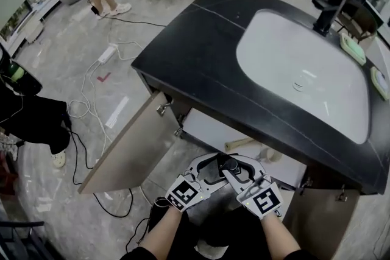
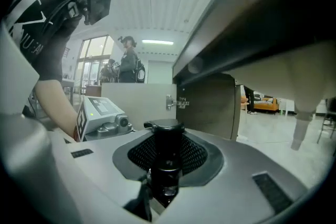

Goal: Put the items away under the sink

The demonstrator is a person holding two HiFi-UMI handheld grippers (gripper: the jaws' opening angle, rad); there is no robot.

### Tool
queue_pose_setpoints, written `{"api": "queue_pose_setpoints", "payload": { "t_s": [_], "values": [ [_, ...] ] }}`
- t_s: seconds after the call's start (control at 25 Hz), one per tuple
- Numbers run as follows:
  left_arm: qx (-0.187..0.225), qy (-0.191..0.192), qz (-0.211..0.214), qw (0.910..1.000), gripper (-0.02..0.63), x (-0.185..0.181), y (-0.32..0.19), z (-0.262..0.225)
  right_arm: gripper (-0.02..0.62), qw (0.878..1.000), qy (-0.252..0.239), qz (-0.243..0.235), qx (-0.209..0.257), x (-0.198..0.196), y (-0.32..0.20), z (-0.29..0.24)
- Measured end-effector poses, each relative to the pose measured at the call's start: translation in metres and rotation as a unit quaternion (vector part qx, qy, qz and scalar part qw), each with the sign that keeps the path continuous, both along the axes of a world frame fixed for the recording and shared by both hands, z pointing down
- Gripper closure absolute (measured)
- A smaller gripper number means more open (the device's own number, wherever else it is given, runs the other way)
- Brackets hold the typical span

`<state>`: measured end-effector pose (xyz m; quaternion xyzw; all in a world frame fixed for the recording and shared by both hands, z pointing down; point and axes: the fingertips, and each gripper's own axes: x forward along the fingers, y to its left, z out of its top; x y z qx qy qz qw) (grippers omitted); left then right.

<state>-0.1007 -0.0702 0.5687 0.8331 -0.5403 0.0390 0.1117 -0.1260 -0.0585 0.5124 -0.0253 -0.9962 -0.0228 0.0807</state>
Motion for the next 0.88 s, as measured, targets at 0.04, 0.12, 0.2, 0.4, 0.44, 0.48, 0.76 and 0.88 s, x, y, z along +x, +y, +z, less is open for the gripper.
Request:
{"api": "queue_pose_setpoints", "payload": {
  "t_s": [0.04, 0.12, 0.2, 0.4, 0.44, 0.48, 0.76, 0.88],
  "values": [
    [0.003, -0.001, 0.000, 1.0000, 0.268, -0.004, -0.003, 0.014, 0.494, 1.000, -0.002, -0.001, -0.002, -0.003, -0.003, 0.015],
    [0.008, -0.002, 0.000, 1.0000, 0.268, -0.010, -0.011, 0.044, 0.494, 1.000, -0.004, -0.001, -0.013, -0.008, -0.011, 0.046],
    [0.012, -0.002, -0.001, 0.9999, 0.268, -0.015, -0.019, 0.074, 0.494, 1.000, -0.003, -0.005, -0.019, -0.012, -0.019, 0.077],
    [0.020, -0.015, -0.006, 0.9997, 0.270, -0.036, -0.032, 0.132, 0.494, 1.000, -0.006, -0.013, 0.003, -0.032, -0.030, 0.136],
    [0.023, -0.015, -0.011, 0.9996, 0.270, -0.040, -0.032, 0.141, 0.494, 1.000, -0.007, -0.015, 0.004, -0.036, -0.030, 0.145],
    [0.025, -0.013, -0.016, 0.9995, 0.270, -0.044, -0.030, 0.149, 0.494, 1.000, -0.007, -0.017, 0.004, -0.040, -0.028, 0.153],
    [0.006, -0.015, -0.038, 0.9991, 0.268, -0.060, -0.027, 0.172, 0.494, 1.000, -0.001, -0.021, 0.004, -0.057, -0.024, 0.177],
    [0.007, -0.022, -0.048, 0.9986, 0.268, -0.069, -0.035, 0.173, 0.494, 0.999, 0.003, -0.026, 0.025, -0.066, -0.030, 0.179]
  ]
}}
